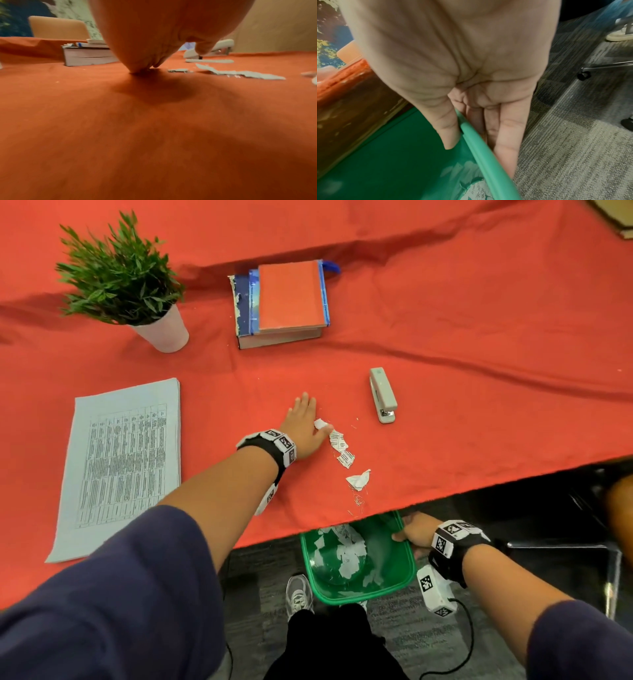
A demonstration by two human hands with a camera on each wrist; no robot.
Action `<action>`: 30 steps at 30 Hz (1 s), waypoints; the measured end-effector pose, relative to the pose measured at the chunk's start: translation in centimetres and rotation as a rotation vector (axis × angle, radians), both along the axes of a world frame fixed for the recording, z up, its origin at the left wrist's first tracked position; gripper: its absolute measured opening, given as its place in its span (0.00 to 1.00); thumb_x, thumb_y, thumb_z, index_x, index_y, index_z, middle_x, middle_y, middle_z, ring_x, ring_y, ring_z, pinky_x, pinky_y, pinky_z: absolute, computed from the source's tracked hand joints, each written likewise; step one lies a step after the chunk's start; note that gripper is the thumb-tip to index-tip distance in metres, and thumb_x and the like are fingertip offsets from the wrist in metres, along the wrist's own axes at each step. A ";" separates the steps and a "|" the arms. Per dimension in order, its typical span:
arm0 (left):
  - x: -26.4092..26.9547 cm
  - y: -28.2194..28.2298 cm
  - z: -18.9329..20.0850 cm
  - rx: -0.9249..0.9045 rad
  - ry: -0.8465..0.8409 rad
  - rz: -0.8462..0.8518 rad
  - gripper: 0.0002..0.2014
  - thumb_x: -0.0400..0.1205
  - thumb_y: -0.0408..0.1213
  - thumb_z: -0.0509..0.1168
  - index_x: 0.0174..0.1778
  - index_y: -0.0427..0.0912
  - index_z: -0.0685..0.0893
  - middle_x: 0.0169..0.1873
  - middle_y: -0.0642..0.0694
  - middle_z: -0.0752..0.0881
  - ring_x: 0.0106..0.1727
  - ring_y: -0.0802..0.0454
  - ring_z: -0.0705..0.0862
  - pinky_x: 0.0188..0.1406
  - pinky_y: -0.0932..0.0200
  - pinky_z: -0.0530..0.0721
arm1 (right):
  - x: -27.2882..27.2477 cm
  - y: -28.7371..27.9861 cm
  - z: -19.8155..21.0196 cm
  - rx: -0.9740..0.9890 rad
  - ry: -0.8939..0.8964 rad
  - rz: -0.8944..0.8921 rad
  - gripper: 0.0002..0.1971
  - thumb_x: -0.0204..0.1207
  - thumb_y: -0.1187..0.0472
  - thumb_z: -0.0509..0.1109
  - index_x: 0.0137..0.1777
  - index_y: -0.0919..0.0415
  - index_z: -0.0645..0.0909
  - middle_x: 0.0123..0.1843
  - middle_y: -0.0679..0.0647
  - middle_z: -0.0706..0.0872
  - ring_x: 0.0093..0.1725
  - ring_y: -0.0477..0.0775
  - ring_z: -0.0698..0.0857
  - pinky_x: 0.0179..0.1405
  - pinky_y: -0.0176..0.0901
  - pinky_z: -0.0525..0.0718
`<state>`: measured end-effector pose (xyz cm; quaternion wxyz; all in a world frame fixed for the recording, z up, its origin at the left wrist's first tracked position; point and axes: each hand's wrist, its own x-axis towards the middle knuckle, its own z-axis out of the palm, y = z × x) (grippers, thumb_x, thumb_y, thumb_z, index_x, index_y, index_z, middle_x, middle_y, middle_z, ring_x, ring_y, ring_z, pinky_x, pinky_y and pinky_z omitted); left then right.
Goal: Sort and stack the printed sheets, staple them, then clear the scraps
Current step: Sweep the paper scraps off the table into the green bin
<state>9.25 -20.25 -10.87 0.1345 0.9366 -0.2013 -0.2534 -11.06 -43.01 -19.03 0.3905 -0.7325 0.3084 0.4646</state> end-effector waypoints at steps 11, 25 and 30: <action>-10.4 0.4 1.0 -0.044 0.082 -0.610 0.38 0.86 0.60 0.46 0.84 0.42 0.40 0.84 0.45 0.37 0.84 0.50 0.37 0.82 0.53 0.42 | -0.5 0.0 0.7 0.010 0.010 0.033 0.15 0.77 0.62 0.72 0.61 0.67 0.82 0.51 0.62 0.91 0.46 0.64 0.92 0.42 0.55 0.91; -9.4 -1.9 4.4 -0.325 0.018 -0.284 0.19 0.88 0.46 0.54 0.60 0.39 0.85 0.53 0.43 0.88 0.52 0.47 0.85 0.54 0.52 0.83 | 0.0 -0.3 1.3 0.005 0.002 0.023 0.14 0.78 0.63 0.72 0.61 0.67 0.84 0.40 0.57 0.91 0.35 0.59 0.91 0.31 0.47 0.89; 0.5 -3.1 2.5 -0.254 -0.145 -0.061 0.20 0.87 0.38 0.56 0.73 0.32 0.73 0.73 0.33 0.74 0.76 0.40 0.71 0.76 0.55 0.63 | 0.0 -0.4 1.2 0.014 0.013 -0.001 0.16 0.78 0.64 0.71 0.64 0.68 0.81 0.51 0.62 0.91 0.42 0.63 0.92 0.34 0.51 0.91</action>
